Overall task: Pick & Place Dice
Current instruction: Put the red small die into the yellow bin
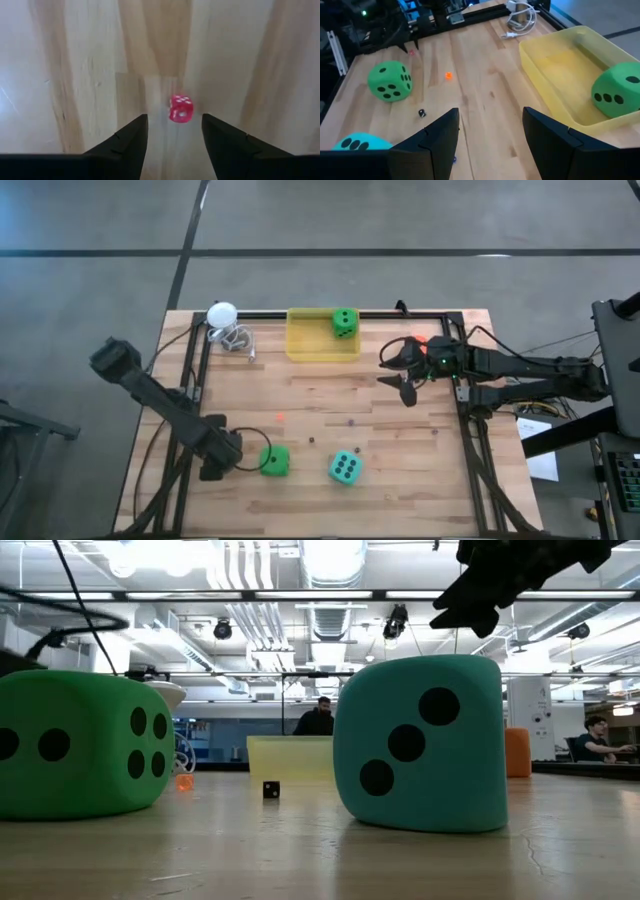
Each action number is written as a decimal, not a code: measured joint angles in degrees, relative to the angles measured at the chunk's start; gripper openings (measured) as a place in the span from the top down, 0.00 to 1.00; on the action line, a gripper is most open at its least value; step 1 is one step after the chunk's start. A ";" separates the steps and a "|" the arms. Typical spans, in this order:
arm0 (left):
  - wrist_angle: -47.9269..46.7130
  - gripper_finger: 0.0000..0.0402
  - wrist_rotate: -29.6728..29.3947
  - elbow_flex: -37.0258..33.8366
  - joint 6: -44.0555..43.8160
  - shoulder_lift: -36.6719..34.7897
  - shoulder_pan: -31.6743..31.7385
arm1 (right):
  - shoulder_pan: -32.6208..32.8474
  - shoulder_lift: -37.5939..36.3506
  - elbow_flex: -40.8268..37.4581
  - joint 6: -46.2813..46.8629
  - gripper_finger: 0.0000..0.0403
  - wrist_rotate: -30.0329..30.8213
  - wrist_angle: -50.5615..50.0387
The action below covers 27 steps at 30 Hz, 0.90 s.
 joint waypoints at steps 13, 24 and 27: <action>0.43 0.55 0.06 1.55 1.11 3.52 0.00 | -0.02 0.03 0.17 0.01 0.47 -0.02 0.00; 0.93 0.57 -0.64 1.55 -1.75 3.56 0.00 | -0.02 0.04 0.17 -0.01 0.47 -0.04 -0.05; 1.01 0.57 -0.66 1.55 -2.01 3.54 0.00 | -0.02 0.04 0.17 -0.01 0.47 -0.04 -0.07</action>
